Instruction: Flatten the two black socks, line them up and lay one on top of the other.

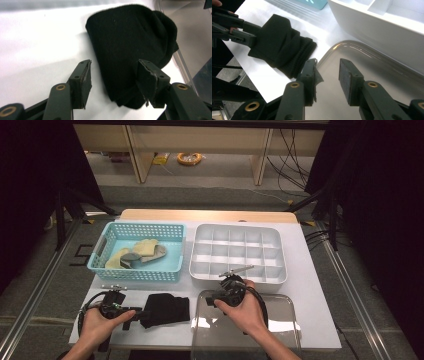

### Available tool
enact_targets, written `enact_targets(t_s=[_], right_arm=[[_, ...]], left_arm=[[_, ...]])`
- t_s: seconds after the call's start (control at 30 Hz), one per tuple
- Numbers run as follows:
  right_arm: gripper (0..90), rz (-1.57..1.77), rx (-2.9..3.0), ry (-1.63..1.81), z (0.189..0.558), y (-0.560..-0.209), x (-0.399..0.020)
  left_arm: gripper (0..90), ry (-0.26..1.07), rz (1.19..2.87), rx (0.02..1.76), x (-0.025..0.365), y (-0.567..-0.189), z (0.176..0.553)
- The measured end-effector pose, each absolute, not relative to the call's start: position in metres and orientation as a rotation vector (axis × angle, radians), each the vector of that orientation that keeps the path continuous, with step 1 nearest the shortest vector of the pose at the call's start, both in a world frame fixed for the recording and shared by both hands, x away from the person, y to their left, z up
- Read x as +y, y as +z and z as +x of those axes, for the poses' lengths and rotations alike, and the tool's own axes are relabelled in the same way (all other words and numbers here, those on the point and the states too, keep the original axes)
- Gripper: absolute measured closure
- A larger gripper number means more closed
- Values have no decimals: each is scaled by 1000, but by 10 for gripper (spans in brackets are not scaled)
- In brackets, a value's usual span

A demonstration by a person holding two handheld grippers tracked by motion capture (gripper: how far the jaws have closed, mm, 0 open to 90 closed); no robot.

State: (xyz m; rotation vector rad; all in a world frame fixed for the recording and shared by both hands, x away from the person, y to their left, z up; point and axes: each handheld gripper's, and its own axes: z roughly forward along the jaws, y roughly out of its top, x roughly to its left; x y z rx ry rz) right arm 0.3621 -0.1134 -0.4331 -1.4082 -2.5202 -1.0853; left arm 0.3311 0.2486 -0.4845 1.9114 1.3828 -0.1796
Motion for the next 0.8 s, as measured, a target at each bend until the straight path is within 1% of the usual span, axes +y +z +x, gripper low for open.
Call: enact_targets(t_s=[0.07,0.17,0.5,0.63,0.7,0.73,0.8], right_arm=[[673,-1407,-2523,-1087,362,-433,-113],[672,-1406,-2521,-1089,362,-433,-112],[671,-1396,-2523,-1075,361,-434,-108],[672,-1386,-2529,-1073,361,-435,-107],[680,-1400,-2525,-1056,360,-435,-106],[692,-1413,-2518,-1039,360,-435,-105],[737,-1397,-2526,-1049,360,-434,-102]], left_arm=[[459,-190,1888,1396,249,-486,329],[483,-201,1899,1399,249,-486,327],[672,-139,2003,1359,236,-485,328],[762,-149,2010,1327,234,-484,329],[792,-127,2023,1318,234,-482,328],[795,-147,2018,1299,236,-481,329],[798,-121,2020,1297,237,-475,329]])
